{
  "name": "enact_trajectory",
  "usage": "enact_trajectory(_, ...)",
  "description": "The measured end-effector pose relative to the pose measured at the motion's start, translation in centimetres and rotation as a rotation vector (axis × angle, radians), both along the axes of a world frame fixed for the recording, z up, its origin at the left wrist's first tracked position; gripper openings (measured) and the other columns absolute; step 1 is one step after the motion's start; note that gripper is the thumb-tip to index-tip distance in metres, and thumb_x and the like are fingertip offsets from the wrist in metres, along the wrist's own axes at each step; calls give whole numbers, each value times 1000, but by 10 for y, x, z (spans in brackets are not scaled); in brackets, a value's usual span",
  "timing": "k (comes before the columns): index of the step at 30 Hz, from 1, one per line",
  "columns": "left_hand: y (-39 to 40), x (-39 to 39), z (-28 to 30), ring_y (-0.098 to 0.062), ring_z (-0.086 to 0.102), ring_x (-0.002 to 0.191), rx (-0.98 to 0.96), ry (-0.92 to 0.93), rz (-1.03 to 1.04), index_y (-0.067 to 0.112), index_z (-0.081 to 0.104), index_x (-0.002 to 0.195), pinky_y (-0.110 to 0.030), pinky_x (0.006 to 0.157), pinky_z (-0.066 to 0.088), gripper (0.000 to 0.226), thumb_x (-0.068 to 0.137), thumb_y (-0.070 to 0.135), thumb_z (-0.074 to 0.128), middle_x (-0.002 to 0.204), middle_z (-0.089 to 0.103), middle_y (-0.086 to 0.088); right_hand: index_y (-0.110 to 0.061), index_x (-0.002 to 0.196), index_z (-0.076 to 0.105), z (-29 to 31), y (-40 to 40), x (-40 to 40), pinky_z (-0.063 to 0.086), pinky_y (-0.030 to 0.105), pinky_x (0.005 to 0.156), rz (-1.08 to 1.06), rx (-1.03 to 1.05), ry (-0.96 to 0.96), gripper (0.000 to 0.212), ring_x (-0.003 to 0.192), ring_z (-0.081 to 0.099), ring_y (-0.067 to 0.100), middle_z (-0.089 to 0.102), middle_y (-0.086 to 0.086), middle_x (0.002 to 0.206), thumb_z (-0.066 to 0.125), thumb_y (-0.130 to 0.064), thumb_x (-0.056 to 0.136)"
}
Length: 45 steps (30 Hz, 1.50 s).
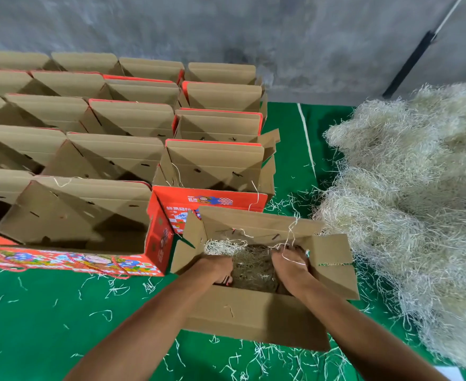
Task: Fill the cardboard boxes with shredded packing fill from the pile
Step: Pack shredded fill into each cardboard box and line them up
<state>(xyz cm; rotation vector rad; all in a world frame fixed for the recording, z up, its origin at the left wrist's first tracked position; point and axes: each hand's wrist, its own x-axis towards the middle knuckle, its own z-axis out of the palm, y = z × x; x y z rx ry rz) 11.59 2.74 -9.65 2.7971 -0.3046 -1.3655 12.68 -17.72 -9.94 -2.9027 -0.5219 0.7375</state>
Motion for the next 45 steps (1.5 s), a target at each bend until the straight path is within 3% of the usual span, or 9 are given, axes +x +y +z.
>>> enact_trajectory(4,0,-7,14,-23,58,78,-108,-135,163,14,58,86,-30,73,39,17,97,25,51,94,66,-10,-7,123,62,25,7,0,49,37,100,-105,-29,147,29,117,62,30,65,15,126,50,-9,96)
enact_trajectory(11,-35,-5,63,-17,68,85,-428,-514,429,25,67,97,-31,78,55,16,94,37,56,95,72,8,-16,86,66,78,-9,-4,57,26,58,-349,271,-92,32,56,62,11,67,0,72,48,-37,100)
enact_trajectory(16,-89,-4,89,-1,67,89,-838,-503,751,28,63,118,-20,72,56,21,98,23,58,107,64,17,-13,94,70,94,-22,-3,61,39,60,-546,557,-190,23,60,71,17,72,1,72,60,-34,99)
enact_trajectory(20,-123,0,99,-9,66,93,-993,-418,1007,30,63,102,-35,87,55,28,89,53,54,99,68,7,-8,104,67,91,-33,-9,61,42,75,-446,403,-209,18,77,71,24,72,7,91,60,-23,98)
enact_trajectory(25,-138,4,91,-6,68,80,-946,-613,1030,25,62,89,-33,77,54,53,82,77,52,85,72,9,-13,104,70,79,-44,-24,58,42,84,-330,350,-223,14,87,71,25,73,6,98,62,-23,96)
enact_trajectory(32,-81,-28,66,-13,53,50,-542,-651,391,25,52,69,-30,46,39,42,103,48,43,59,56,4,-25,89,64,68,-72,-23,38,16,38,-396,681,-121,12,34,49,6,64,2,57,59,-31,98)
enact_trajectory(36,-43,-44,52,-23,69,86,-80,-490,436,18,69,81,-32,75,53,31,103,29,50,87,69,-3,-31,80,62,57,-72,-24,52,28,48,-370,594,-207,24,44,59,5,64,-6,57,57,-48,96)
enact_trajectory(41,-28,-54,68,-26,63,114,-108,-506,557,23,60,130,-35,96,50,37,97,39,58,124,67,-4,-36,88,59,52,-68,-31,44,24,38,-327,591,-304,16,36,55,3,61,-3,52,53,-47,97)
enact_trajectory(45,-24,-64,80,-21,66,102,-222,-635,528,30,62,122,-37,93,52,30,98,45,52,120,69,-2,-21,92,67,53,-69,-31,53,24,51,-402,507,-445,18,63,67,10,64,-9,75,62,-38,94)
